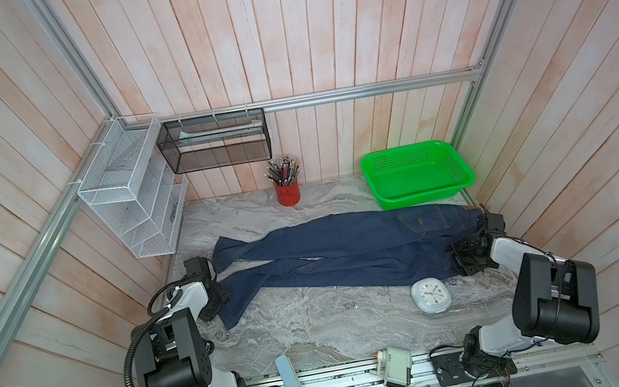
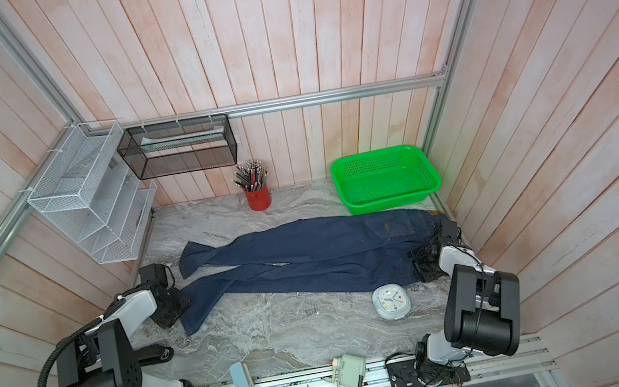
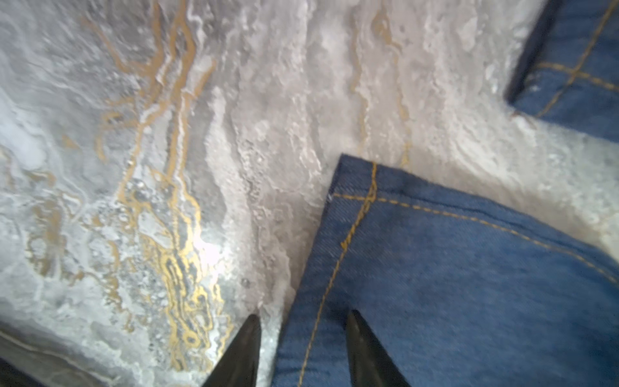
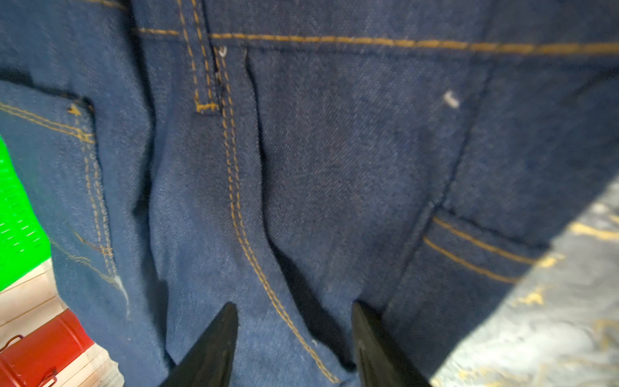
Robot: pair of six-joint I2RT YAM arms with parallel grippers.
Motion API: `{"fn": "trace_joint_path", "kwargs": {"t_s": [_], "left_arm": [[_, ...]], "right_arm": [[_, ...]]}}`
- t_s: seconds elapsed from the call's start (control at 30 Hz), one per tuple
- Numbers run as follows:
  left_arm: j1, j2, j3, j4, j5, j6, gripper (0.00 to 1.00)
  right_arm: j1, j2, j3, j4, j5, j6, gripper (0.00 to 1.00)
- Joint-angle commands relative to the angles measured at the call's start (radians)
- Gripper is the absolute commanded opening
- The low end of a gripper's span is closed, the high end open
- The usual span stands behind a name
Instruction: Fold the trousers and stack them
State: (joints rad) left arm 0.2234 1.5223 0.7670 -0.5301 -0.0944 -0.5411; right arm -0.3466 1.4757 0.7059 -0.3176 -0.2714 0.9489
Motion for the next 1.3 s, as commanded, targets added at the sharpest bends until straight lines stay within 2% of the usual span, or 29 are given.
{"fn": "trace_joint_path", "kwargs": {"t_s": [0.0,0.13,0.33,0.43,0.5,0.67,0.9,1.1,1.27], "left_arm": [[0.004,0.058,-0.021,-0.019,-0.011,0.007,0.42],[0.002,0.091,-0.029,0.003,0.031,0.012,0.32],[0.002,0.090,-0.028,0.007,0.035,0.014,0.18],[0.001,0.087,-0.020,0.017,0.039,0.015,0.10],[0.001,0.082,-0.007,0.024,0.041,0.017,0.00],[0.001,-0.006,0.049,0.013,0.057,0.035,0.00],[0.006,-0.227,0.226,-0.187,-0.105,0.080,0.00],[0.009,-0.148,0.371,-0.269,-0.135,0.131,0.00],[0.008,-0.032,0.346,-0.247,-0.072,0.135,0.00]], "right_arm": [[0.006,0.053,-0.024,-0.022,-0.008,-0.016,0.58],[0.006,0.063,-0.023,-0.011,-0.022,-0.015,0.58],[0.006,0.070,-0.014,-0.011,-0.034,-0.018,0.58],[0.005,0.073,-0.006,-0.015,-0.038,-0.019,0.58],[0.003,0.073,0.000,-0.020,-0.039,-0.022,0.58],[-0.017,0.065,0.007,-0.040,-0.026,-0.032,0.58],[-0.071,0.041,0.022,-0.070,0.045,-0.044,0.58],[-0.095,0.048,0.066,-0.109,0.113,-0.062,0.58],[-0.098,0.048,0.077,-0.131,0.125,-0.077,0.58]]}}
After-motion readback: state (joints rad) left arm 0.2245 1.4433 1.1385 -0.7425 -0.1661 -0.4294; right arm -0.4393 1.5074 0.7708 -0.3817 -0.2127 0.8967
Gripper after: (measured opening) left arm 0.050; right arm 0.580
